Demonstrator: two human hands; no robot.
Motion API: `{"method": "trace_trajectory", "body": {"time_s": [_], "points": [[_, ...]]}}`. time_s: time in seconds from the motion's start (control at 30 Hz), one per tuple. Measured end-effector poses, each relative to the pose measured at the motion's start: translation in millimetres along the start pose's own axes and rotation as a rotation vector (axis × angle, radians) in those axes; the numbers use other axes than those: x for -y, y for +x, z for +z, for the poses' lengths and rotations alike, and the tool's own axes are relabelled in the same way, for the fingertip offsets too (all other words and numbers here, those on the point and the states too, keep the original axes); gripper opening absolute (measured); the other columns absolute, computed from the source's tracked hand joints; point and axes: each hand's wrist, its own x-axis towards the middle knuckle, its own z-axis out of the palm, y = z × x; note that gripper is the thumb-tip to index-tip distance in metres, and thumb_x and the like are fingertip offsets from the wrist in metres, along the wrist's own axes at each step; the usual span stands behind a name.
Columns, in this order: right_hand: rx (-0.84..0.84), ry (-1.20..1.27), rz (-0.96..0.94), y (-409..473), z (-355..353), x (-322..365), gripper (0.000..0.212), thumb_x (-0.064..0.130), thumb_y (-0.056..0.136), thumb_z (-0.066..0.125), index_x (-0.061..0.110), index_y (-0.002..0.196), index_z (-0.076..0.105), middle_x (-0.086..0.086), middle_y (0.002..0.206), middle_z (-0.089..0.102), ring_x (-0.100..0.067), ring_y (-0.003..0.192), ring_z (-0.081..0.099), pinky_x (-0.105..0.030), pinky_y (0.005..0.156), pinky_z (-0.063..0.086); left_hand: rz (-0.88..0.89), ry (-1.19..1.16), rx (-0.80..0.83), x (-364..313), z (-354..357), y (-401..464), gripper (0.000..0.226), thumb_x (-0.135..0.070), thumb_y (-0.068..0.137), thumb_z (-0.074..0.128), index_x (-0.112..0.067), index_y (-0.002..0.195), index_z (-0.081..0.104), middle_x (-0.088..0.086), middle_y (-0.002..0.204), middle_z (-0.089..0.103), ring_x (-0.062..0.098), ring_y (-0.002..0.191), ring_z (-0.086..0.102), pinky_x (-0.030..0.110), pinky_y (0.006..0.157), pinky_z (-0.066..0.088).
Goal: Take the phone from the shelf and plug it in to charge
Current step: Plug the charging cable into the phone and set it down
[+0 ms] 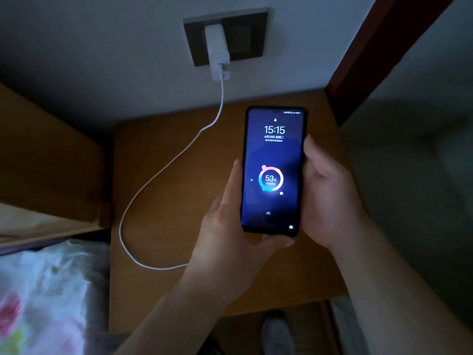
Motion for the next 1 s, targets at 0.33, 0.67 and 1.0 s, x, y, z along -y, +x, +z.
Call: {"method": "trace_trajectory", "body": {"time_s": [0.33,0.67,1.0], "points": [[-0.057,-0.294,-0.228,19,3,8,0.051,0.048,0.102,0.051,0.024,0.147,0.054,-0.001,0.138,0.071,-0.018,0.126,0.067,-0.035,0.095,0.059,-0.051,0.098,-0.125,8,7,-11,0.125,-0.026,0.071,0.095,-0.039,0.157,0.006,-0.027,0.119,0.040,-0.016,0.102,0.048,-0.003,0.083,0.038],[-0.096,-0.737,-0.285,34,1,7,0.032,0.040,0.104,0.049,0.035,0.133,0.062,0.029,0.107,0.077,0.004,0.105,0.071,-0.012,0.073,0.056,-0.119,0.135,-0.115,21,12,-11,0.113,-0.029,0.072,0.093,-0.024,0.160,0.024,-0.008,0.142,0.046,-0.010,0.113,0.036,-0.013,0.084,0.024],[-0.095,-0.892,-0.234,46,-6,-5,0.038,0.033,0.111,0.051,0.028,0.148,0.054,0.023,0.115,0.068,0.015,0.097,0.067,-0.008,0.067,0.053,-0.150,0.091,-0.081,28,7,-4,0.122,-0.031,0.072,0.094,-0.027,0.163,0.014,-0.008,0.173,0.017,0.011,0.158,0.020,0.042,0.121,0.038]]}}
